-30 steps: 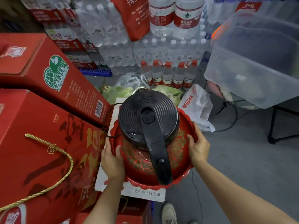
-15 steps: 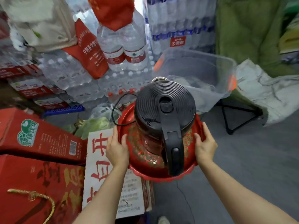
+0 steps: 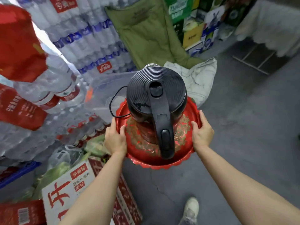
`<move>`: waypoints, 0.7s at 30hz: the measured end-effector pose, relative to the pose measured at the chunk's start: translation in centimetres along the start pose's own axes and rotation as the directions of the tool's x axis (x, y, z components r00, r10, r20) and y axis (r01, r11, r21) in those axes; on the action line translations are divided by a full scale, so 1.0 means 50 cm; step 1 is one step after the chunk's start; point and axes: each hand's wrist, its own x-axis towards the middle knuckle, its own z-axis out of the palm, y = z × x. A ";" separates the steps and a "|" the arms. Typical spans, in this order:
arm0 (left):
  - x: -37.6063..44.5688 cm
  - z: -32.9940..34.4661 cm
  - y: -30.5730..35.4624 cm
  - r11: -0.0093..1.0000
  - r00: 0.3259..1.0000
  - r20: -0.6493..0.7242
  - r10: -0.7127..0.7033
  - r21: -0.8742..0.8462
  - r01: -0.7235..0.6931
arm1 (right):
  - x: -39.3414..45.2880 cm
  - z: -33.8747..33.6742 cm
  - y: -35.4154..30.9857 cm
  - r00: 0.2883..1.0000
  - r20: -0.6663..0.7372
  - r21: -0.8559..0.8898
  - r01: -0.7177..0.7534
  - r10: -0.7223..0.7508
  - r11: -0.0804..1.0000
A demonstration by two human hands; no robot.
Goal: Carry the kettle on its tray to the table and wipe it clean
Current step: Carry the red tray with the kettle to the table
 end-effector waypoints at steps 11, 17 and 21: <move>-0.022 0.234 0.409 0.970 0.951 0.189 0.244 -0.057 -0.238 | 0.265 -0.296 0.021 0.965 -0.205 0.075 -0.149 0.161 0.986; -0.058 0.362 0.623 0.938 0.904 0.256 0.343 -0.054 -0.341 | 0.398 -0.447 0.041 0.917 -0.334 0.066 -0.209 0.219 0.976; -0.065 0.455 0.756 0.911 0.860 0.303 0.410 -0.098 -0.400 | 0.487 -0.524 0.062 0.873 -0.417 0.084 -0.241 0.254 0.967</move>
